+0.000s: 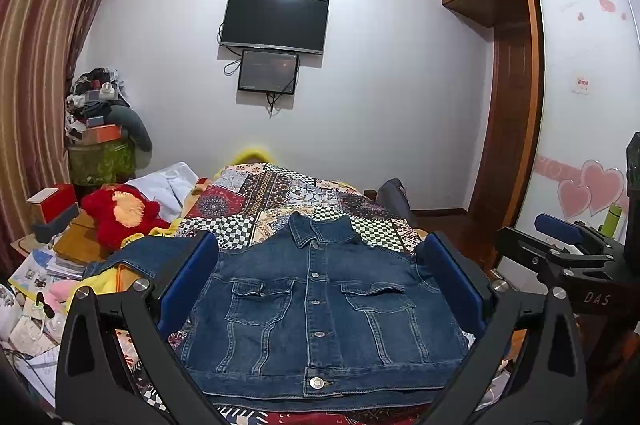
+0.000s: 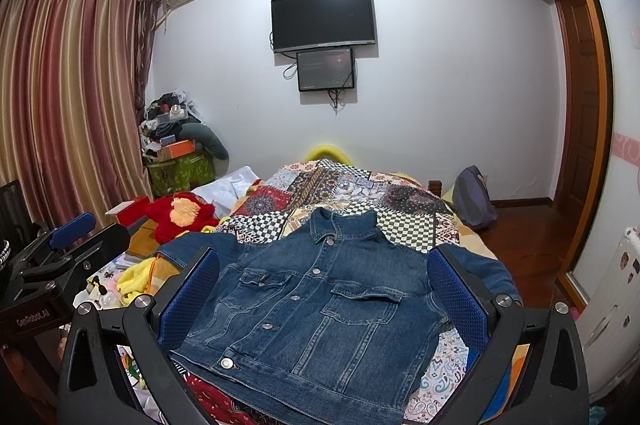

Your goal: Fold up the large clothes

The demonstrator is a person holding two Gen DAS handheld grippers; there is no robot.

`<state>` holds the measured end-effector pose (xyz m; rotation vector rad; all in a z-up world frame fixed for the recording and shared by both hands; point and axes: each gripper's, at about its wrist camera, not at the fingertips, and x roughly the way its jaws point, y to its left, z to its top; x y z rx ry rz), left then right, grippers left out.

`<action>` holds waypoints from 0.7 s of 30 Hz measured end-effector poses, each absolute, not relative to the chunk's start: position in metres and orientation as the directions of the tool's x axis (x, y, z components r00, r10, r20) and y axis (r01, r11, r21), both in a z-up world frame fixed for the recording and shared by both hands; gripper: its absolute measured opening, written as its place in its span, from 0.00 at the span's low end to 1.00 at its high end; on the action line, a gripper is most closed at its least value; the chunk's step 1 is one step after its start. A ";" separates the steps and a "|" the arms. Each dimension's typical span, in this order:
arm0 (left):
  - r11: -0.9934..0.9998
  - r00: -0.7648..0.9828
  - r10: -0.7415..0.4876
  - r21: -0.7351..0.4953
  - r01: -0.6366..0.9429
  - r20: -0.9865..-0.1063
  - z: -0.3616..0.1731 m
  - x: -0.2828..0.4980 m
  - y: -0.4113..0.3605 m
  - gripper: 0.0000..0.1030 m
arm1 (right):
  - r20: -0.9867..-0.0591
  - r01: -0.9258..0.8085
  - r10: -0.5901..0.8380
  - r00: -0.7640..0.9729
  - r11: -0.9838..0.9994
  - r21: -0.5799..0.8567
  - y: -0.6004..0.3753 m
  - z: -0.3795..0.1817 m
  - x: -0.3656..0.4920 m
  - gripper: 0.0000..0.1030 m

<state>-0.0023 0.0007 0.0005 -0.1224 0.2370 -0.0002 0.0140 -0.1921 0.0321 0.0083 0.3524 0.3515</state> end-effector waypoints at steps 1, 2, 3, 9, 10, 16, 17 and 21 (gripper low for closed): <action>0.992 0.972 -0.015 -0.122 -0.014 -0.235 0.001 -0.002 0.001 1.00 | -0.337 -0.335 0.338 0.879 0.940 0.068 -0.192 0.032 0.014 1.00; 0.992 0.972 -0.015 -0.122 -0.014 -0.235 -0.001 -0.002 0.000 1.00 | -0.337 -0.335 0.338 0.879 0.940 0.068 -0.192 0.032 0.014 1.00; 0.992 0.972 -0.015 -0.122 -0.014 -0.236 -0.001 -0.002 0.000 1.00 | -0.337 -0.336 0.338 0.879 0.939 0.069 -0.192 0.032 0.014 1.00; 0.992 0.970 -0.018 -0.129 -0.014 -0.241 -0.001 -0.001 0.002 1.00 | -0.337 -0.335 0.337 0.879 0.940 0.068 -0.192 0.032 0.014 1.00; 0.991 0.970 -0.018 -0.130 -0.014 -0.241 -0.001 -0.001 0.003 1.00 | -0.337 -0.335 0.338 0.879 0.940 0.069 -0.192 0.032 0.014 1.00; 0.991 0.968 -0.016 -0.130 -0.017 -0.249 -0.003 0.002 0.005 1.00 | -0.349 -0.332 0.335 0.875 0.941 0.070 -0.193 0.032 0.016 1.00; 0.991 0.968 -0.014 -0.130 -0.019 -0.251 -0.004 0.004 0.006 1.00 | -0.351 -0.332 0.335 0.874 0.941 0.070 -0.192 0.031 0.017 1.00; 0.991 0.965 -0.005 -0.132 -0.031 -0.263 -0.006 0.011 0.011 1.00 | -0.371 -0.333 0.332 0.867 0.941 0.061 -0.187 0.032 0.027 1.00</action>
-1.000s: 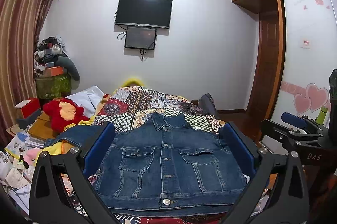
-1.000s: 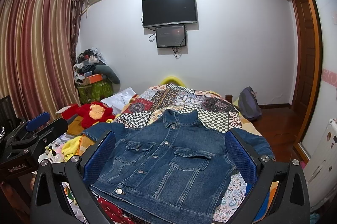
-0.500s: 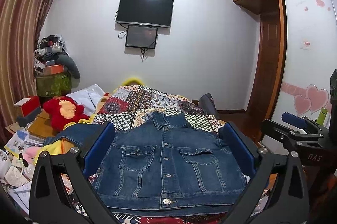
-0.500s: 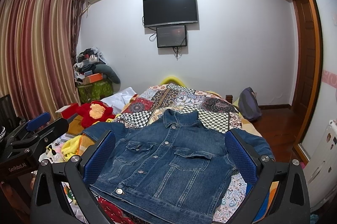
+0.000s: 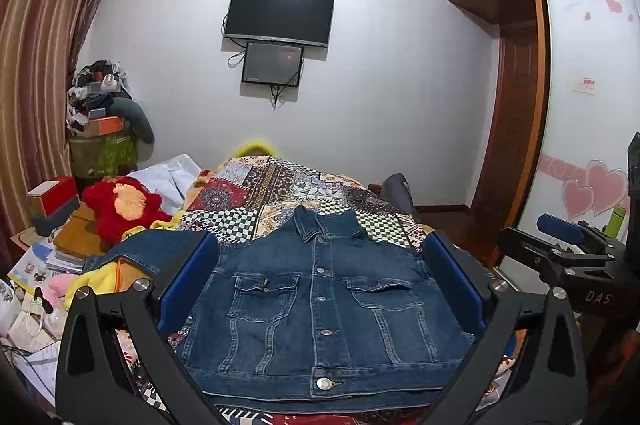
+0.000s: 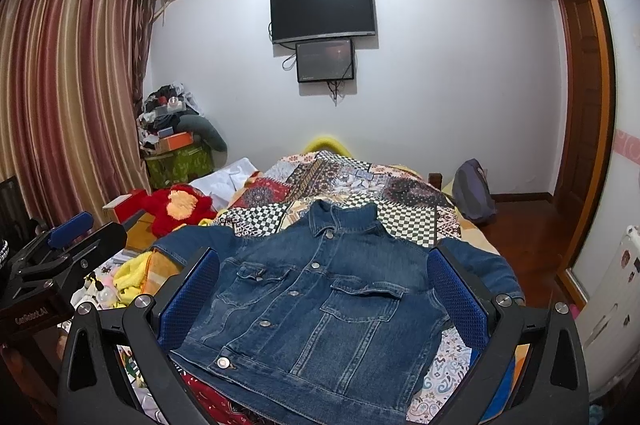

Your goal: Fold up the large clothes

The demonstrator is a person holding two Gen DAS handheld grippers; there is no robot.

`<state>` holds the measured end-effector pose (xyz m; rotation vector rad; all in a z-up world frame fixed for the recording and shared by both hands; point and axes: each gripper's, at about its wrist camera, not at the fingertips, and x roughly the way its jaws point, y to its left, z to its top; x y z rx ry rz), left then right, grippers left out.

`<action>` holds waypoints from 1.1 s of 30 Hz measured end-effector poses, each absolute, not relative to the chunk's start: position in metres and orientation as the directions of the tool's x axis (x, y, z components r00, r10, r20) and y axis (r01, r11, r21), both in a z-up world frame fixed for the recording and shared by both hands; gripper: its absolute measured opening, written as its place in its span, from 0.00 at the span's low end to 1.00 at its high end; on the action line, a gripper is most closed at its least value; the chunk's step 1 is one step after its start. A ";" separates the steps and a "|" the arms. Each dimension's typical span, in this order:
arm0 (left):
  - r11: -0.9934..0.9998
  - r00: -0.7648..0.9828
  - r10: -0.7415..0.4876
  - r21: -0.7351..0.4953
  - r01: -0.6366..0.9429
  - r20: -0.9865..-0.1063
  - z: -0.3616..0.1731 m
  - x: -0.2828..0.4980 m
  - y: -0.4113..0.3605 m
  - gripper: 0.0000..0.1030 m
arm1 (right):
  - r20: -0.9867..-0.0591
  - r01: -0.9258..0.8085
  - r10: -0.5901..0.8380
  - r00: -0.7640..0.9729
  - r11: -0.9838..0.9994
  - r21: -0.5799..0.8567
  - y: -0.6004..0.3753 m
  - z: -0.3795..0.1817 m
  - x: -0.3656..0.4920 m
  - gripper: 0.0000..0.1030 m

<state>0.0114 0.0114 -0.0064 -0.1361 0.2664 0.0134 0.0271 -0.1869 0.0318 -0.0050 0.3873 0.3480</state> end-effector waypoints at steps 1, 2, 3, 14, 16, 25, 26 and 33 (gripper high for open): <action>0.991 0.963 0.001 -0.132 -0.037 -0.268 -0.007 0.015 0.014 1.00 | -0.375 -0.334 0.331 0.866 0.941 0.059 -0.186 0.031 0.032 1.00; 0.990 0.962 0.010 -0.132 -0.048 -0.274 -0.009 0.019 0.018 1.00 | -0.376 -0.335 0.331 0.865 0.940 0.057 -0.186 0.031 0.033 1.00; 0.990 0.960 0.016 -0.133 -0.055 -0.278 -0.010 0.022 0.020 1.00 | -0.379 -0.339 0.332 0.864 0.940 0.050 -0.183 0.030 0.038 1.00; 0.966 0.898 0.171 -0.110 -0.234 -0.406 -0.037 0.105 0.095 1.00 | -0.485 -0.407 0.388 0.784 0.911 0.070 -0.145 0.009 0.136 1.00; 0.955 0.873 0.203 -0.107 -0.276 -0.444 -0.048 0.124 0.116 1.00 | -0.508 -0.403 0.375 0.775 0.913 0.058 -0.134 0.003 0.158 1.00; 0.892 0.748 0.163 -0.227 -0.390 -0.643 -0.124 0.185 0.222 1.00 | -0.607 -0.369 0.275 0.746 0.929 -0.031 -0.094 -0.038 0.259 1.00; 0.880 0.729 0.139 -0.254 -0.402 -0.670 -0.138 0.192 0.235 1.00 | -0.619 -0.367 0.267 0.739 0.930 -0.037 -0.092 -0.045 0.269 1.00; 0.826 0.644 -0.001 -0.364 -0.431 -0.765 -0.200 0.220 0.276 1.00 | -0.761 -0.408 0.288 0.581 0.912 0.034 -0.078 -0.112 0.326 1.00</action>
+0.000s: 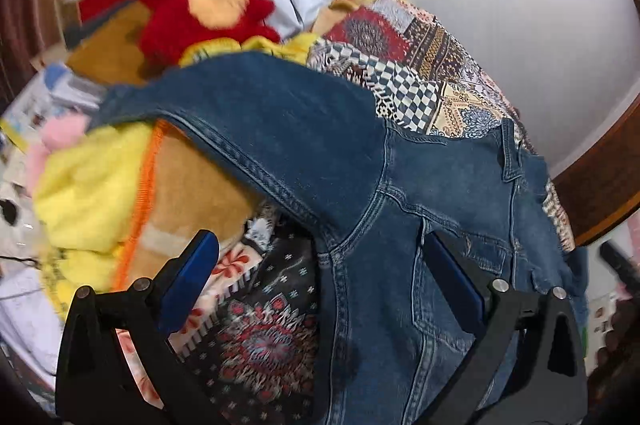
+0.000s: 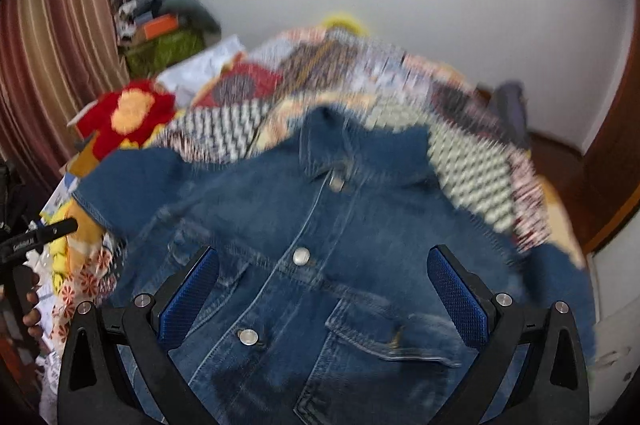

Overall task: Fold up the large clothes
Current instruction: 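Grasp the jacket sleeve with the left gripper and lift it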

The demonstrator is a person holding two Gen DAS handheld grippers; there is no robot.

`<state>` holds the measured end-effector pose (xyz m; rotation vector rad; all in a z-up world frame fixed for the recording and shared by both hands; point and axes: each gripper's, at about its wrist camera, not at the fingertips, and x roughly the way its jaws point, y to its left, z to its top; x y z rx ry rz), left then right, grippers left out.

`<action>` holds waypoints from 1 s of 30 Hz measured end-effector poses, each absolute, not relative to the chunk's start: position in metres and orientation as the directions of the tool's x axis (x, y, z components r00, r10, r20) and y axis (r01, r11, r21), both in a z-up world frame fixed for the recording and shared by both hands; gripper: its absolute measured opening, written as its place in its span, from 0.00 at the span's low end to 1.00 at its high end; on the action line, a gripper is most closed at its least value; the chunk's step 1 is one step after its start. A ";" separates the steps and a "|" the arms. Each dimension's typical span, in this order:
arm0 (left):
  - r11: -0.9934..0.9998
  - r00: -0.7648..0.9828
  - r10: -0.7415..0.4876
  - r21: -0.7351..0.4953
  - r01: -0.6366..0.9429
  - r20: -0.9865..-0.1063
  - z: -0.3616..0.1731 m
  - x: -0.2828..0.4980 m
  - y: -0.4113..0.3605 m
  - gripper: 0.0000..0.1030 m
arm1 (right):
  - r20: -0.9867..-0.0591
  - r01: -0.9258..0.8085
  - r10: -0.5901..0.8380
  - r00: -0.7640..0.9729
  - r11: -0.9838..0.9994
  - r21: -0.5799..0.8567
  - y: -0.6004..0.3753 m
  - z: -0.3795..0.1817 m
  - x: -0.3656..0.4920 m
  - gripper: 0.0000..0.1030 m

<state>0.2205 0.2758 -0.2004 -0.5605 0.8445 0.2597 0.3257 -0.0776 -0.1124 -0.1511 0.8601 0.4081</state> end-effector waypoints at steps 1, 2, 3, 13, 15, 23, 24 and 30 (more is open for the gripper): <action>0.816 0.647 -0.025 -0.389 -0.427 -0.762 -0.206 0.225 0.281 1.00 | -0.775 -0.407 0.292 0.561 0.912 0.050 -0.076 -0.122 0.332 1.00; 0.809 0.649 -0.041 -0.406 -0.425 -0.760 -0.211 0.230 0.287 1.00 | -0.787 -0.406 0.297 0.541 0.912 0.065 -0.075 -0.130 0.337 1.00; 0.806 0.648 -0.048 -0.413 -0.424 -0.760 -0.212 0.232 0.288 1.00 | -0.799 -0.404 0.300 0.520 0.911 0.080 -0.074 -0.140 0.342 1.00; 0.743 0.656 0.037 -0.418 -0.523 -0.754 -0.225 0.268 0.346 0.84 | -0.863 -0.373 0.371 0.342 0.897 0.238 -0.076 -0.180 0.366 1.00; 0.746 0.658 0.062 -0.403 -0.530 -0.751 -0.223 0.273 0.351 0.82 | -0.866 -0.355 0.378 0.328 0.899 0.258 -0.080 -0.183 0.368 1.00; 0.783 0.562 0.230 -0.191 -0.591 -0.795 -0.214 0.305 0.353 0.50 | -0.838 -0.263 0.413 0.356 0.905 0.334 -0.110 -0.168 0.374 1.00; 0.789 0.553 0.247 -0.166 -0.592 -0.796 -0.212 0.305 0.352 0.45 | -0.835 -0.260 0.417 0.359 0.904 0.340 -0.113 -0.165 0.374 1.00; 0.829 0.580 0.280 -0.112 -0.548 -0.765 -0.181 0.298 0.334 0.21 | -0.823 -0.262 0.418 0.385 0.904 0.336 -0.127 -0.147 0.364 1.00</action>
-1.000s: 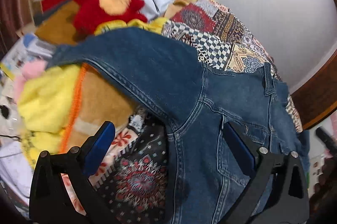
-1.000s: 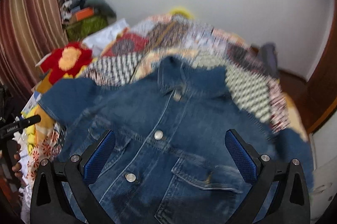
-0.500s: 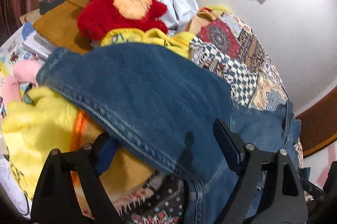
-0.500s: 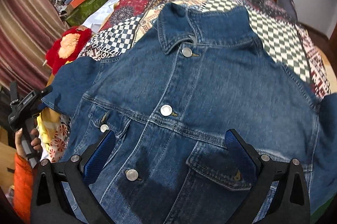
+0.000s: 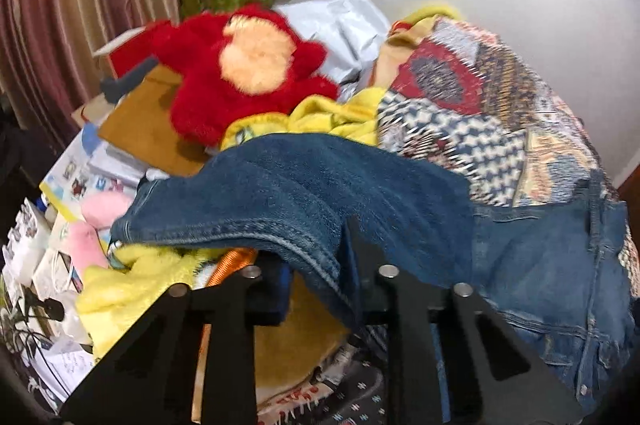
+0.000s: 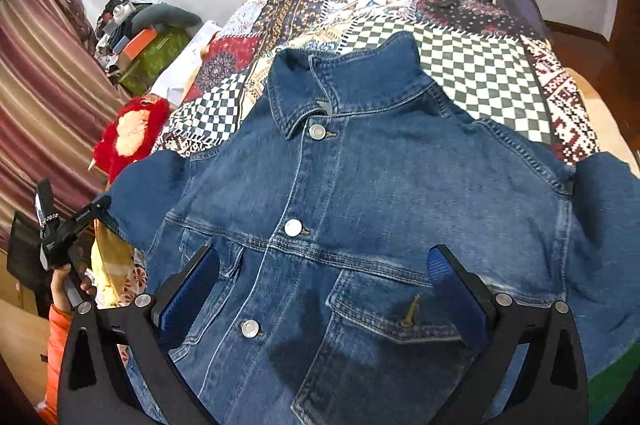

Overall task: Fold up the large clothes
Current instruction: 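Grasp the jacket sleeve with the left gripper and lift it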

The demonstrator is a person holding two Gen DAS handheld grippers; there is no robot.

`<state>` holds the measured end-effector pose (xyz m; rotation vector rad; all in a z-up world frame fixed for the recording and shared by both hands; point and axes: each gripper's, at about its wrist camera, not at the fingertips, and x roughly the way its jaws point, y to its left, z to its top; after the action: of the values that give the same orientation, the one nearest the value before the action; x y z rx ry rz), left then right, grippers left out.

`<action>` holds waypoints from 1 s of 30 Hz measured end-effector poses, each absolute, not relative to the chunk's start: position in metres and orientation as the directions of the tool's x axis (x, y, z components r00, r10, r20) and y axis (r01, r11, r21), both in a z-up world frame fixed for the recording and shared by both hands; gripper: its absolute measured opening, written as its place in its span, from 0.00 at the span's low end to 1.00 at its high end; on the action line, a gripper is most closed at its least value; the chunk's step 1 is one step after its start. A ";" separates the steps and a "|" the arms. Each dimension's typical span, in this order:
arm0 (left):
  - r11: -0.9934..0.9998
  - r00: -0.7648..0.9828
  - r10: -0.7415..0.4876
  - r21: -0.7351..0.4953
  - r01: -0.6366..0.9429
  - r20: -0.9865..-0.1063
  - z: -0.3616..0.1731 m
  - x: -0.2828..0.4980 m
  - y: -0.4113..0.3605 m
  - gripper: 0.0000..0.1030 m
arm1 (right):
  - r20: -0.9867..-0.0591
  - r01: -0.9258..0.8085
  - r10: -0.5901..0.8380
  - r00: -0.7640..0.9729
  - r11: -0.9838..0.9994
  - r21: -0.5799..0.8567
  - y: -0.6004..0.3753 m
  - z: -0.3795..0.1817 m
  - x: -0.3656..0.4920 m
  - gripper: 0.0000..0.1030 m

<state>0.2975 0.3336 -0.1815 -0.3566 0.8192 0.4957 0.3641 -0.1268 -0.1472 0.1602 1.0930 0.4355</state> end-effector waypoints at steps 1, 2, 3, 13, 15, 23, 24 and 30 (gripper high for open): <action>0.835 0.594 0.272 -0.122 -0.537 -0.757 -0.175 0.295 0.330 0.19 | -0.818 -0.265 0.421 0.391 0.903 0.338 -0.129 -0.143 0.362 1.00; 0.841 0.609 0.258 -0.137 -0.524 -0.750 -0.170 0.293 0.326 0.18 | -0.815 -0.267 0.423 0.396 0.902 0.338 -0.130 -0.139 0.359 1.00; 0.845 0.618 0.250 -0.144 -0.516 -0.745 -0.165 0.293 0.321 0.17 | -0.811 -0.270 0.425 0.401 0.901 0.338 -0.132 -0.137 0.358 1.00; 0.901 0.646 0.180 -0.138 -0.411 -0.742 -0.161 0.296 0.251 0.17 | -0.781 -0.280 0.440 0.442 0.896 0.346 -0.149 -0.113 0.341 1.00; 0.906 0.649 0.111 -0.192 -0.378 -0.752 -0.175 0.296 0.241 0.16 | -0.782 -0.273 0.446 0.435 0.893 0.357 -0.152 -0.115 0.339 1.00; 0.895 0.601 0.015 -0.258 -0.364 -0.799 -0.211 0.298 0.225 0.50 | -0.796 -0.267 0.428 0.427 0.901 0.342 -0.162 -0.120 0.334 1.00; 0.889 0.607 0.015 -0.267 -0.372 -0.795 -0.210 0.297 0.230 0.54 | -0.796 -0.265 0.427 0.429 0.902 0.341 -0.164 -0.121 0.334 1.00; 0.842 0.647 0.052 -0.315 -0.438 -0.761 -0.195 0.303 0.278 0.55 | -0.801 -0.238 0.425 0.422 0.904 0.354 -0.166 -0.125 0.340 1.00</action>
<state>0.3030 0.2779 -0.1947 -0.5088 0.8276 0.2927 0.3402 -0.1658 -0.1254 0.1977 1.0576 0.4181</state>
